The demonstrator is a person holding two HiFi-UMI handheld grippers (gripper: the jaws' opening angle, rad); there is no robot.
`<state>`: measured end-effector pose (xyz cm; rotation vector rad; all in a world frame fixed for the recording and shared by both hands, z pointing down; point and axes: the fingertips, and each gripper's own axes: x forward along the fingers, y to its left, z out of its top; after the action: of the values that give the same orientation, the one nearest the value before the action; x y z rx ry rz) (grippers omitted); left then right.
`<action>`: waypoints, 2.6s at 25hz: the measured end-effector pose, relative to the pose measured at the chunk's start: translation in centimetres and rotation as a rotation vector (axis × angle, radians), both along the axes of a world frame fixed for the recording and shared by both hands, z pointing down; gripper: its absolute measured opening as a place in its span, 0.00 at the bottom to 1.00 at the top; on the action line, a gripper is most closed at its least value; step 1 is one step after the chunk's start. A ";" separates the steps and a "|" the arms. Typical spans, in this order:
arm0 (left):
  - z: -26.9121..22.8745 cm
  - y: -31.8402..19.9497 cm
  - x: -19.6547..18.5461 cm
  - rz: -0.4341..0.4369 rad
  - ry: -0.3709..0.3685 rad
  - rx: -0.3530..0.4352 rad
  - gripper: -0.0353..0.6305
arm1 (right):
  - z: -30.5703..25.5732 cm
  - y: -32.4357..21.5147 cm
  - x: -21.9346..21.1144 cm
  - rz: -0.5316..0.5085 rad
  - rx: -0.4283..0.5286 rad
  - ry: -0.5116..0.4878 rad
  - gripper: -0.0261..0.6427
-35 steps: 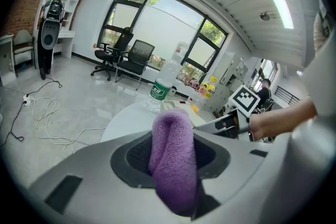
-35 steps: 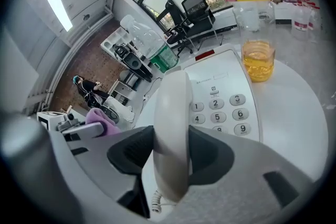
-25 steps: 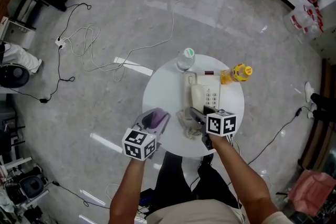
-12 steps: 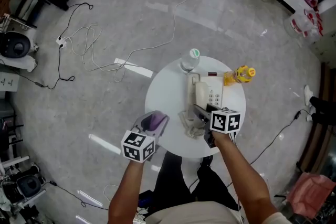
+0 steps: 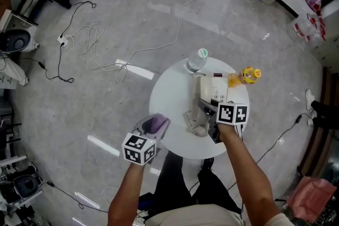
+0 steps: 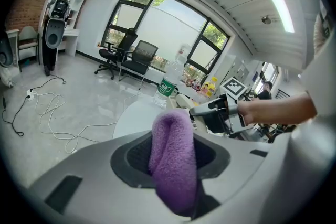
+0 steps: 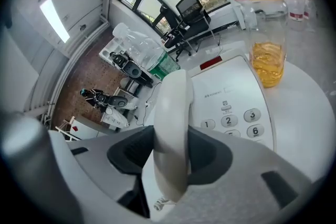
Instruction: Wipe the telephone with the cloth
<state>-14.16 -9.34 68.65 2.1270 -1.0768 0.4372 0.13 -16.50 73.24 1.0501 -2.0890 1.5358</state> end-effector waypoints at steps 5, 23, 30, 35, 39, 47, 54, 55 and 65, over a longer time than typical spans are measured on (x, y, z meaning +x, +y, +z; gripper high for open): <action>-0.2 0.3 -0.3 -0.002 0.002 0.006 0.27 | -0.1 1.1 -0.7 -0.004 -0.042 -0.059 0.31; -0.6 2.0 -1.4 -0.024 0.002 0.012 0.27 | 0.8 -1.2 -1.6 -0.032 0.012 0.025 0.31; -2.2 1.7 -1.3 -0.012 -0.004 0.046 0.29 | 0.0 -0.8 -1.5 -0.071 0.077 0.089 0.37; -4.3 1.7 -0.4 -0.002 0.003 0.075 0.30 | -2.3 -0.5 -0.8 -0.050 0.122 0.110 0.40; -5.1 1.3 1.6 0.028 -0.007 0.080 0.30 | -4.3 0.1 0.1 -0.043 0.148 0.111 0.40; -3.6 1.8 5.2 0.087 -0.024 -0.019 0.31 | -10.1 3.5 4.1 0.020 0.204 0.101 0.38; -0.2 4.3 6.2 0.072 -0.070 -0.110 0.32 | -13.4 7.8 8.9 0.061 0.232 0.114 0.37; -0.3 4.8 6.5 0.069 -0.068 -0.114 0.32 | -13.8 8.6 9.7 0.065 0.232 0.116 0.37; -7.7 9.1 7.4 0.066 -0.024 0.002 0.30 | -19.8 14.4 14.0 0.078 0.310 0.095 0.25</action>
<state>-6.78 -0.20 61.00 2.1692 -1.0228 0.4940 14.09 -2.11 53.45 1.2967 -2.2910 1.1911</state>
